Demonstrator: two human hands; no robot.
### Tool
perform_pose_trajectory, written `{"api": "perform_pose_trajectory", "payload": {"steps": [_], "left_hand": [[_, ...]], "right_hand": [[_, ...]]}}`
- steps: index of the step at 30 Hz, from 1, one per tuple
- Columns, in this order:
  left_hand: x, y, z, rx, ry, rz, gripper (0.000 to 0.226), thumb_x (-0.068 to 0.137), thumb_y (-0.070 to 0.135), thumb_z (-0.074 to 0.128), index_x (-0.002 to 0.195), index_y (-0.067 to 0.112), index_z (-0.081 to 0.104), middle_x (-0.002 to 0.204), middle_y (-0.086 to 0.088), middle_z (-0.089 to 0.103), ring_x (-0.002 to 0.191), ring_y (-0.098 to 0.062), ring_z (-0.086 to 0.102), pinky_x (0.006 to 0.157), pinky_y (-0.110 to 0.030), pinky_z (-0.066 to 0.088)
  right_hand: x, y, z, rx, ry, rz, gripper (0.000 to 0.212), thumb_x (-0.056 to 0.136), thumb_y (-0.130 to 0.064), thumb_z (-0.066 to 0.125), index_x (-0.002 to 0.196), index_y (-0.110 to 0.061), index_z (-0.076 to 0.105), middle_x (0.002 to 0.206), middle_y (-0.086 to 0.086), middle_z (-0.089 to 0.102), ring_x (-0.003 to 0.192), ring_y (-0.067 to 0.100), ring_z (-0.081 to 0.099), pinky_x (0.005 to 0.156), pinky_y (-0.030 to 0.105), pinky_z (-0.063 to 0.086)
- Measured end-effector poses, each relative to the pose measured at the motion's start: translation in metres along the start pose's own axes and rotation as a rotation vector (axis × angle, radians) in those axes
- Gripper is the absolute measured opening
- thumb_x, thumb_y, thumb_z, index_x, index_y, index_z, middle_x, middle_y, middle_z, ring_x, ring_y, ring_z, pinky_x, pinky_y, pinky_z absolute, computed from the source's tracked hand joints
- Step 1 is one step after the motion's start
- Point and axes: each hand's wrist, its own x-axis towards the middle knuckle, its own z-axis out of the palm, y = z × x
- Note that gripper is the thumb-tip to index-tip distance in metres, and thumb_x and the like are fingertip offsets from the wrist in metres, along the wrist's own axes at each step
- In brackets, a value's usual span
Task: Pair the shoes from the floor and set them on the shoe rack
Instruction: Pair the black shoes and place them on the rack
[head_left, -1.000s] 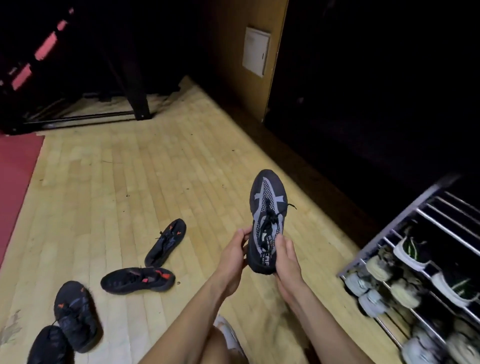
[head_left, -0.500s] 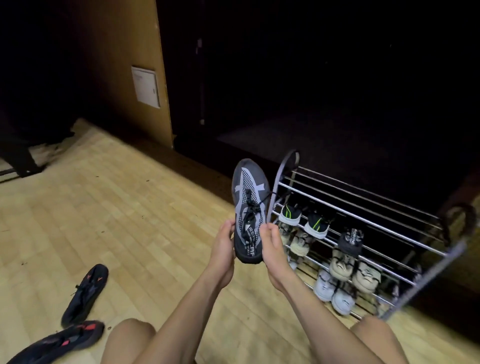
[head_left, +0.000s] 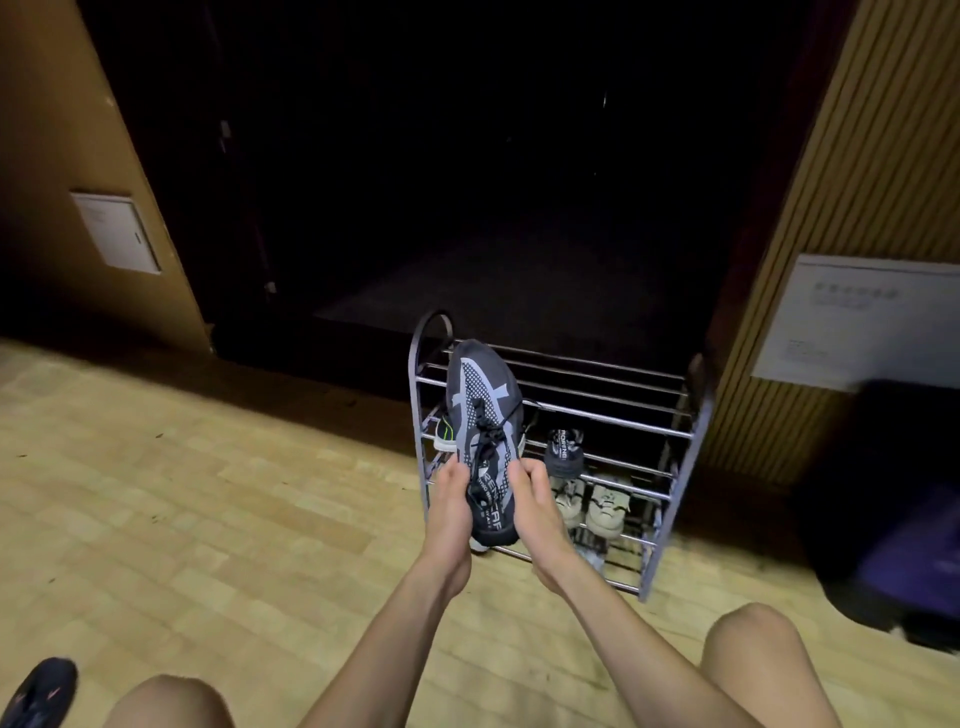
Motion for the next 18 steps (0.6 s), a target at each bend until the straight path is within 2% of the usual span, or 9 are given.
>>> {"api": "perform_pose_trajectory", "payload": {"steps": [2, 5, 10, 13, 15, 18], "left_hand": [[0.0, -0.01, 0.012, 0.016, -0.007, -0.05, 0.047, 0.094, 0.042, 0.048, 0.137, 0.021, 0.05, 0.132, -0.003, 0.062, 0.123, -0.02, 0.058, 0.108, -0.047, 0.043], [-0.003, -0.014, 0.028, 0.024, -0.031, -0.117, 0.034, 0.103, 0.023, 0.042, 0.136, 0.017, 0.048, 0.124, -0.004, 0.067, 0.116, -0.02, 0.063, 0.101, -0.042, 0.049], [0.005, -0.028, 0.043, 0.043, -0.092, -0.172, 0.03, 0.103, 0.021, 0.044, 0.132, 0.014, 0.049, 0.121, -0.006, 0.069, 0.112, -0.022, 0.065, 0.102, -0.044, 0.048], [0.014, -0.042, 0.047, 0.063, -0.095, -0.182, 0.029, 0.103, 0.018, 0.043, 0.13, 0.012, 0.051, 0.119, -0.008, 0.069, 0.111, -0.025, 0.066, 0.1, -0.045, 0.05], [0.021, -0.053, 0.049, 0.078, -0.095, -0.2, 0.025, 0.103, 0.016, 0.042, 0.125, 0.017, 0.053, 0.116, -0.004, 0.071, 0.109, -0.022, 0.066, 0.097, -0.042, 0.051], [0.036, -0.073, 0.049, 0.142, -0.116, -0.224, 0.028, 0.103, 0.018, 0.042, 0.129, 0.02, 0.053, 0.119, -0.001, 0.07, 0.11, -0.019, 0.066, 0.1, -0.043, 0.05]], "right_hand": [[-0.002, 0.005, -0.016, 0.012, 0.012, 0.016, 0.022, 0.104, -0.041, 0.041, 0.108, -0.023, 0.051, 0.099, -0.007, 0.061, 0.085, -0.003, 0.055, 0.076, 0.015, 0.043], [-0.001, 0.017, -0.035, 0.0, 0.032, 0.044, 0.024, 0.102, -0.046, 0.04, 0.106, -0.026, 0.051, 0.099, -0.005, 0.061, 0.092, 0.011, 0.055, 0.084, 0.03, 0.044], [0.006, 0.03, -0.057, 0.038, 0.04, 0.121, 0.029, 0.102, -0.051, 0.039, 0.11, -0.027, 0.053, 0.114, -0.002, 0.065, 0.111, 0.014, 0.06, 0.102, 0.036, 0.045], [0.011, 0.041, -0.062, 0.02, 0.066, 0.154, 0.029, 0.102, -0.05, 0.038, 0.109, -0.025, 0.052, 0.115, 0.002, 0.064, 0.111, 0.018, 0.06, 0.101, 0.038, 0.045], [0.015, 0.05, -0.064, 0.005, 0.097, 0.165, 0.03, 0.103, -0.047, 0.039, 0.11, -0.021, 0.053, 0.114, 0.005, 0.064, 0.111, 0.019, 0.06, 0.098, 0.035, 0.044], [0.025, 0.066, -0.066, 0.004, 0.131, 0.222, 0.031, 0.103, -0.046, 0.04, 0.114, -0.021, 0.054, 0.113, 0.0, 0.065, 0.109, 0.015, 0.061, 0.099, 0.034, 0.045]]}}
